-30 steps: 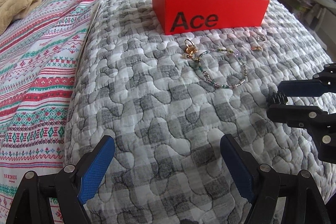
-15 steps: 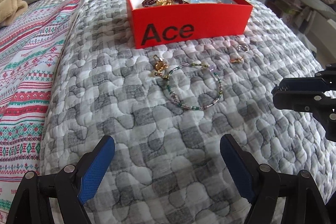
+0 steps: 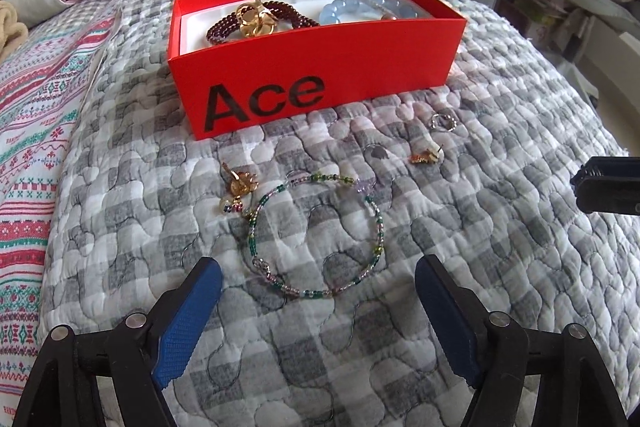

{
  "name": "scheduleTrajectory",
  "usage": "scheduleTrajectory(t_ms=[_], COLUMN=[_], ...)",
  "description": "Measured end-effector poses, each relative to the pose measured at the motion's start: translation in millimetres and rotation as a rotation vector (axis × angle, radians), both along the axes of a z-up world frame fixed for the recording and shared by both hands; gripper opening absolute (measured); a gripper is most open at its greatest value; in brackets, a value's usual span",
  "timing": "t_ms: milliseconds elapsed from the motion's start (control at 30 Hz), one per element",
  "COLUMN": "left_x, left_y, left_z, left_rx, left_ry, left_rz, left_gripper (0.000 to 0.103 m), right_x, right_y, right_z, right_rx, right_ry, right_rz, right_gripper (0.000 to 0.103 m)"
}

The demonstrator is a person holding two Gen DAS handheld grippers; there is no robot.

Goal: Organize jewelry
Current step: 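Move the right tool to the black claw hair clip and grasp it, then grasp the green beaded bracelet with the left tool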

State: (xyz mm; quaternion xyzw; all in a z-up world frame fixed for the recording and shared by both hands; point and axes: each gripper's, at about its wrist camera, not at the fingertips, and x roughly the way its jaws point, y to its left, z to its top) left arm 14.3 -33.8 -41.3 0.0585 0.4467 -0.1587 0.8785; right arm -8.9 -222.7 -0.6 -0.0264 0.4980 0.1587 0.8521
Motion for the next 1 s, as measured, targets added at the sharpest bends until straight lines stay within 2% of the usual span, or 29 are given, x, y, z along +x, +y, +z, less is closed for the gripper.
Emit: scheduleTrajectory(t_ms=[200, 367, 700, 1000], left_x=[6.7, 11.2, 9.1, 8.0], left_y=[-5.5, -5.4, 4.5, 12.0], left_z=[-1.7, -0.5, 6.9, 37.4], left_rx=[0.022, 0.029, -0.012, -0.068], left_ry=[-0.023, -0.028, -0.014, -0.061], left_rz=[-0.001, 0.007, 0.004, 0.03], left_gripper=[0.07, 0.055, 0.053, 0.053], right_x=[0.3, 0.8, 3.4, 16.5], right_y=[-6.6, -6.4, 0.3, 10.2], right_z=[4.1, 6.6, 7.0, 18.0], right_rx=[0.019, 0.024, 0.024, 0.077], right_ry=[-0.001, -0.003, -0.004, -0.025], right_rz=[-0.012, -0.01, -0.011, -0.02], right_gripper=[0.021, 0.021, 0.021, 0.021])
